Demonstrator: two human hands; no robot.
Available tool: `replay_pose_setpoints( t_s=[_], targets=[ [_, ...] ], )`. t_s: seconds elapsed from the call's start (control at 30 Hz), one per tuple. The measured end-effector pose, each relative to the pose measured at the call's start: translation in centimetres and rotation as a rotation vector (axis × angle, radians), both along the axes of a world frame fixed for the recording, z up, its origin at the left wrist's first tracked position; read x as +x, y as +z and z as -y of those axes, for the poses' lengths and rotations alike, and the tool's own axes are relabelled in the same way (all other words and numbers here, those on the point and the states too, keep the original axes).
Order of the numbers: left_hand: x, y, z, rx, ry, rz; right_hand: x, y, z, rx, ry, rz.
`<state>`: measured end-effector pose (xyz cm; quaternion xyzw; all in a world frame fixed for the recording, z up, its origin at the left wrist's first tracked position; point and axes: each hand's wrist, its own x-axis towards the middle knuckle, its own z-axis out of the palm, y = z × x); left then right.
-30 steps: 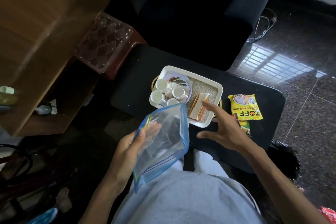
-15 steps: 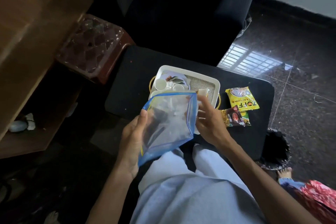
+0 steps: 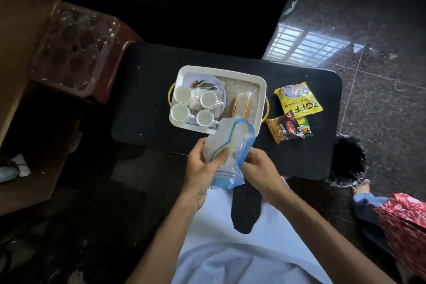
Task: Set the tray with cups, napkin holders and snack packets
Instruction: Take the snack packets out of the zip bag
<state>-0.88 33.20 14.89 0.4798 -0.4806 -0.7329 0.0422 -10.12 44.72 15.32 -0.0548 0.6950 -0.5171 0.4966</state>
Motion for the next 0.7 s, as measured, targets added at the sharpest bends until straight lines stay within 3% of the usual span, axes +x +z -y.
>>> replay_pose_setpoints(
  t_s=[0.1,0.2,0.27,0.33,0.57,0.7],
  targets=[
    [-1.6,-2.2,-1.6,-0.281,-0.011,0.144,-2.1,-1.0,-3.0,0.118,0.012,-0.247],
    [-3.7,-4.0,-3.8,-0.465,0.012,0.274,-3.6,-1.8,-7.2,0.005,-0.057,-0.339],
    [-5.8,-4.9,-6.2,-0.474,-0.012,0.251,-3.9,-2.9,-9.8,-0.061,0.12,-0.405],
    [-8.1,-5.4,-9.3,-0.363,-0.064,0.201,-4.5,-4.5,-11.9,-0.114,0.176,-0.459],
    [-15.0,-8.3,-19.3,0.047,-0.509,-0.137,-9.1,-10.3,-23.0,0.071,-0.271,-0.666],
    [-18.5,-11.4,-24.0,-0.228,-0.525,-0.062,-11.6,-12.2,-28.2,0.207,-0.634,-0.59]
  ],
)
